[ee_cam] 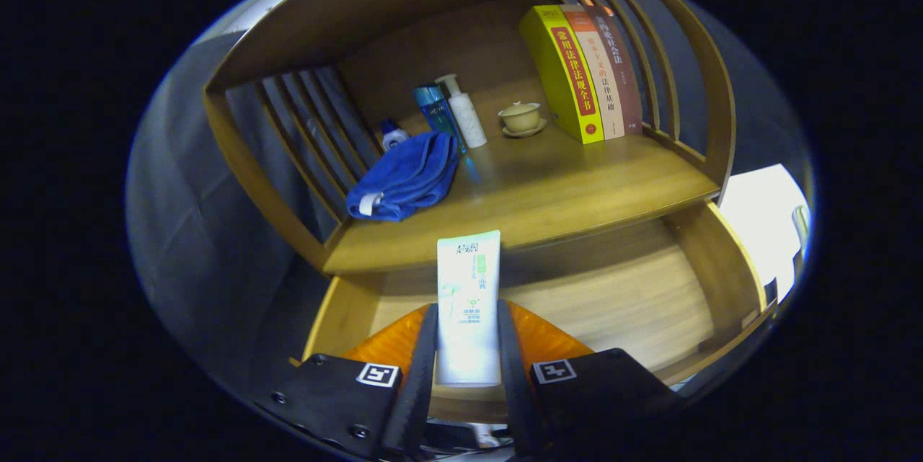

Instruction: Pull open the drawer, take out the items inside it, and place them on the countertop above the cabinet.

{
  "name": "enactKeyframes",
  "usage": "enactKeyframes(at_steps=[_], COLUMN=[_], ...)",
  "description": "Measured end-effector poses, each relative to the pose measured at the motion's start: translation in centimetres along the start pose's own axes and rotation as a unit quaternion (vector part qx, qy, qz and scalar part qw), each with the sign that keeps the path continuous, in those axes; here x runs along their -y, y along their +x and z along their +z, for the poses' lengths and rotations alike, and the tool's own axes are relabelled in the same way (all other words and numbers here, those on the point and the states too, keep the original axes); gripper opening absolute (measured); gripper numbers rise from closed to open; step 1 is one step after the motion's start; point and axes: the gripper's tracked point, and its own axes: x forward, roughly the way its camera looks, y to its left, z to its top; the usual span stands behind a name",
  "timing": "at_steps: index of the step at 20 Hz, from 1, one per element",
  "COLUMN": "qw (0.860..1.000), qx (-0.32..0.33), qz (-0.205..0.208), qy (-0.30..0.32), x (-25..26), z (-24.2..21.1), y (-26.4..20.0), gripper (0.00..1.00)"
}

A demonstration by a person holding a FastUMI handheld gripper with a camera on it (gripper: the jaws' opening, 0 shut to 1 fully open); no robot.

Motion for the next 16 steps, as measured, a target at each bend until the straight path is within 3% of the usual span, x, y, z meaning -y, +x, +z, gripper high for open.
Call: enactKeyframes(at_steps=[6, 16], qw=[0.999, 0.998], qx=[0.031, 0.029], qz=[-0.020, -0.052], qy=[-0.003, 0.019], x=[1.3, 4.6], z=[5.0, 7.6], y=[2.6, 10.3], gripper=[0.54, 0.54])
